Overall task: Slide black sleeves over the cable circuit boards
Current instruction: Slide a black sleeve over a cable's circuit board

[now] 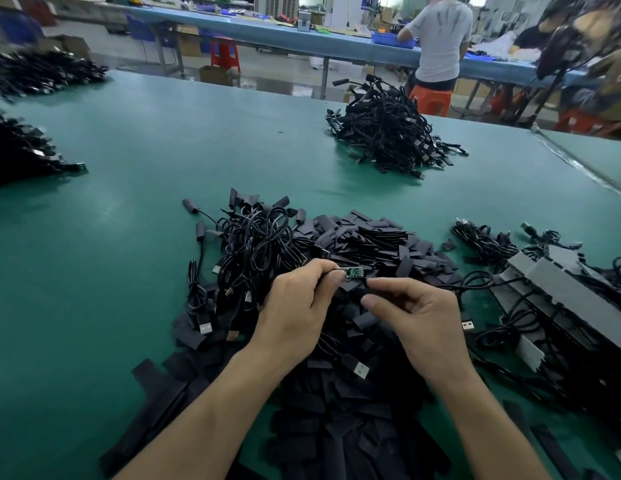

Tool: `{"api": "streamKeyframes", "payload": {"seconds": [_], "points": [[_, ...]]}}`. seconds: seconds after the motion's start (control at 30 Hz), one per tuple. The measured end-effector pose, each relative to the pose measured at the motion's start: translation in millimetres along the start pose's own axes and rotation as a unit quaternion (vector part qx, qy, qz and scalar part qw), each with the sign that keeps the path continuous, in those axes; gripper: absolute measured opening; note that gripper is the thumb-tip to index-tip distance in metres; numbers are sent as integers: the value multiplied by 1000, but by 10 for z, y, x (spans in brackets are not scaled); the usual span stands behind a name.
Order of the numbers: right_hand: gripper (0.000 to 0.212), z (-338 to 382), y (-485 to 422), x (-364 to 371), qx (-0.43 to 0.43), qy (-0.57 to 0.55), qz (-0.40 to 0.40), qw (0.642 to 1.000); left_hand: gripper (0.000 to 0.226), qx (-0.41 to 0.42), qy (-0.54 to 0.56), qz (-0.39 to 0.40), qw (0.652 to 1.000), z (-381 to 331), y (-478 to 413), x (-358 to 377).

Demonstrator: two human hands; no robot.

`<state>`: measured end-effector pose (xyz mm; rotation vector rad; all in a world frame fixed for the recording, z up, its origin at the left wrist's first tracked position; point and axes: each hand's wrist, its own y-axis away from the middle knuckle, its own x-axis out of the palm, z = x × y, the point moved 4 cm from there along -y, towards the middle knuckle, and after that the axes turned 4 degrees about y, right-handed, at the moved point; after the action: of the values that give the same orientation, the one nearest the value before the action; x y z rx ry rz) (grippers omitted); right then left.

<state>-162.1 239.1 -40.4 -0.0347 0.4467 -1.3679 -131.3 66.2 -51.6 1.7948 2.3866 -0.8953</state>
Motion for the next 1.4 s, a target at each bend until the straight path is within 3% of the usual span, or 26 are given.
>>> {"api": "streamKeyframes", "payload": {"seconds": [0.2, 0.4, 0.8, 1.2, 1.4], "points": [[38, -70, 14, 18, 20, 85, 30, 996, 27, -16, -53, 18, 998, 38, -3, 25], [31, -22, 16, 20, -25, 225, -1, 974, 32, -2, -75, 26, 997, 45, 0, 30], [28, -6, -35, -175, -15, 50, -52, 997, 29, 12, -57, 73, 996, 4, 2, 27], [21, -11, -26, -134, -46, 50, 7, 998, 24, -3, -65, 92, 994, -32, -1, 20], [28, -23, -14, -91, -54, 60, 35, 996, 28, -10, -57, 97, 994, -33, 2, 17]]}}
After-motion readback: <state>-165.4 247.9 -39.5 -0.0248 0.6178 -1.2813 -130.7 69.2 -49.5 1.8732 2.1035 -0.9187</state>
